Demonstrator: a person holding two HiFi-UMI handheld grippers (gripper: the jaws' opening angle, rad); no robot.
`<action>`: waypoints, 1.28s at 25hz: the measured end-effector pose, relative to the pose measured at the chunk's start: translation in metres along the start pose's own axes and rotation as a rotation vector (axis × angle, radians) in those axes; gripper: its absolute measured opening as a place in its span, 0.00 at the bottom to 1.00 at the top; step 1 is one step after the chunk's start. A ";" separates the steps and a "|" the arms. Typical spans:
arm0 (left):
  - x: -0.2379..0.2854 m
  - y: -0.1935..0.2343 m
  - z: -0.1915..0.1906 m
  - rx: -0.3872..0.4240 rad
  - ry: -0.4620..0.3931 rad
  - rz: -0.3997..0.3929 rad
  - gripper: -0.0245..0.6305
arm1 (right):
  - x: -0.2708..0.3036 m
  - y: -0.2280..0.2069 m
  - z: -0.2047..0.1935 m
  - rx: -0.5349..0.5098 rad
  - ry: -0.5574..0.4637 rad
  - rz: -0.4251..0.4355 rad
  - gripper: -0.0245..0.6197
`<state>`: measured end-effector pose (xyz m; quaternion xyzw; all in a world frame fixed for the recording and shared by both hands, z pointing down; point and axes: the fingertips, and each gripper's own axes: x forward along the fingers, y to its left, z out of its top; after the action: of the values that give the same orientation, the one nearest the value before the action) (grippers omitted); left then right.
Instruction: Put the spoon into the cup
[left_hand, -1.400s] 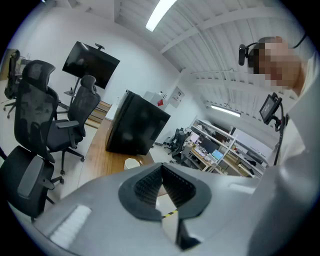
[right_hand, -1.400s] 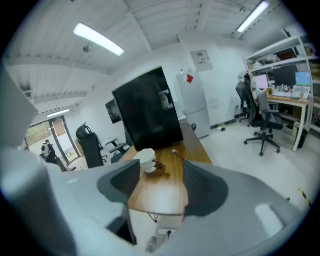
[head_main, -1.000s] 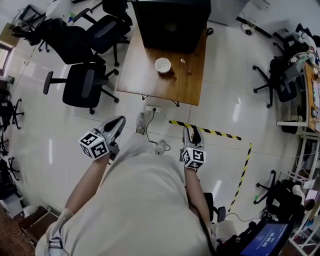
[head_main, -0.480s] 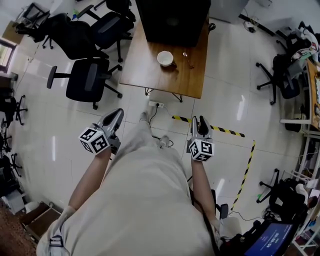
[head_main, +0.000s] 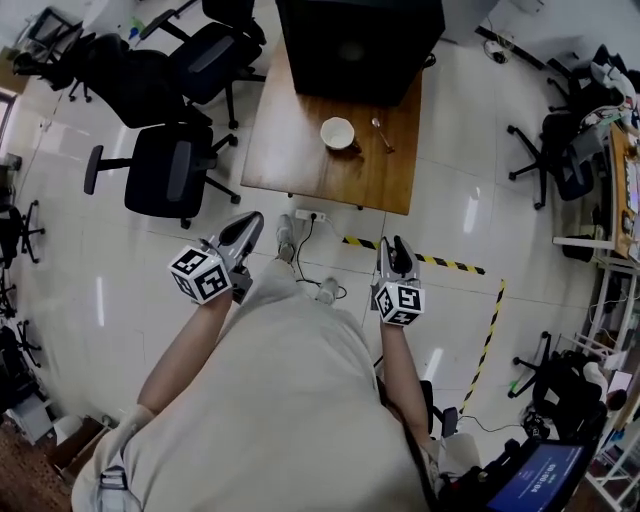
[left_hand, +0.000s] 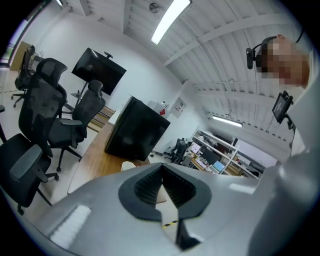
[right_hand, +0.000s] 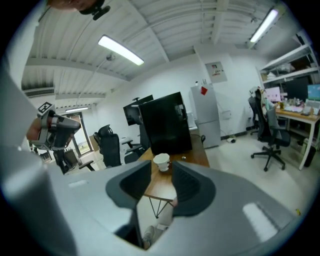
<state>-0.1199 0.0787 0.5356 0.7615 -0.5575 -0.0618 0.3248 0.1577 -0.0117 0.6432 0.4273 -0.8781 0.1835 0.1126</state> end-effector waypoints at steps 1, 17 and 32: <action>0.005 0.011 0.004 -0.005 0.011 -0.011 0.04 | 0.012 0.004 0.002 -0.008 0.006 -0.013 0.24; 0.070 0.131 0.107 0.136 0.128 -0.192 0.04 | 0.138 0.038 0.052 0.059 -0.040 -0.233 0.24; 0.115 0.131 0.118 0.345 0.138 -0.225 0.04 | 0.165 0.043 0.087 0.008 -0.031 -0.249 0.24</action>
<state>-0.2376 -0.0955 0.5481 0.8658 -0.4477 0.0509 0.2178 0.0201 -0.1409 0.6126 0.5365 -0.8190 0.1649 0.1192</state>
